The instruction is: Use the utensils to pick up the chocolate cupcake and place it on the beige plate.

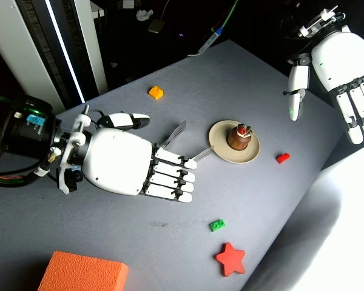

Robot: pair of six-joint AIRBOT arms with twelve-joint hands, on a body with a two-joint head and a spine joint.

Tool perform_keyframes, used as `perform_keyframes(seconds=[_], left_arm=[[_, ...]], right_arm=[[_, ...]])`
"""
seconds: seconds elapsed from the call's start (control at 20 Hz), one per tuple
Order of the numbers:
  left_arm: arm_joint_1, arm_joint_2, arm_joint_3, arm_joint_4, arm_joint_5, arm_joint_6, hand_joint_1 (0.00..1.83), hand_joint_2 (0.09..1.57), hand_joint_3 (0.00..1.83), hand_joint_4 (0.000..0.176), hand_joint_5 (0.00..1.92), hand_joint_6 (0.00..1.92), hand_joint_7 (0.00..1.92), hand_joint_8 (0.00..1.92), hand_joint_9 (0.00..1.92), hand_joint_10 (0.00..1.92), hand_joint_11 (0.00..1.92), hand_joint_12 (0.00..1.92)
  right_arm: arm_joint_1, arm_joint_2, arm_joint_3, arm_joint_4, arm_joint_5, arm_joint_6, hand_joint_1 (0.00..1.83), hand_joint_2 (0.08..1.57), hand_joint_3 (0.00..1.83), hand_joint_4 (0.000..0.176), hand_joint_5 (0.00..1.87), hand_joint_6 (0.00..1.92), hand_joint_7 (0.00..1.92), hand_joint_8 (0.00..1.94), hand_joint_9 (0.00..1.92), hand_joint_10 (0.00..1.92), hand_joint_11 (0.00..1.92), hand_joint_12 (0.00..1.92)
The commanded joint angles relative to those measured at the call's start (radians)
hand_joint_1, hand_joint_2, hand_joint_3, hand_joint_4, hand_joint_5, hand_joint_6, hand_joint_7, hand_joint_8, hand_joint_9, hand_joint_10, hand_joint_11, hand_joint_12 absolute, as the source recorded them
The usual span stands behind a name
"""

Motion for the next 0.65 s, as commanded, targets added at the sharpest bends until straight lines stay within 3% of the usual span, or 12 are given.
perform_keyframes(seconds=[0.0,0.15,0.3,0.6], left_arm=[[-0.012,0.013,0.007,0.007,0.010,0.003,0.00,1.22,0.00,0.000,0.08,0.00,0.06,0.01,0.02,0.01,0.00,0.00],[-0.013,0.016,0.004,0.012,0.010,0.003,0.00,1.23,0.00,0.000,0.08,0.00,0.06,0.00,0.02,0.00,0.00,0.00],[-0.015,0.016,0.009,0.018,0.010,0.003,0.00,1.22,0.00,0.000,0.08,0.00,0.06,0.00,0.02,0.00,0.00,0.00],[-0.016,0.014,0.018,0.024,0.006,0.003,0.00,1.22,0.00,0.000,0.08,0.00,0.05,0.00,0.02,0.00,0.00,0.00]], right_arm=[[0.026,0.011,0.001,0.009,0.084,-0.003,0.06,0.90,0.00,0.028,0.00,0.00,0.00,0.00,0.00,0.00,0.00,0.00],[0.064,0.010,-0.001,0.009,0.044,-0.091,0.05,0.90,0.00,0.029,0.00,0.00,0.00,0.00,0.00,0.00,0.00,0.00],[0.098,0.014,-0.003,0.009,-0.004,-0.083,0.05,0.90,0.00,0.027,0.00,0.00,0.00,0.00,0.00,0.00,0.00,0.00],[0.087,0.056,-0.017,0.009,0.025,-0.086,0.05,0.91,0.00,0.026,0.00,0.00,0.00,0.00,0.00,0.00,0.00,0.00]])
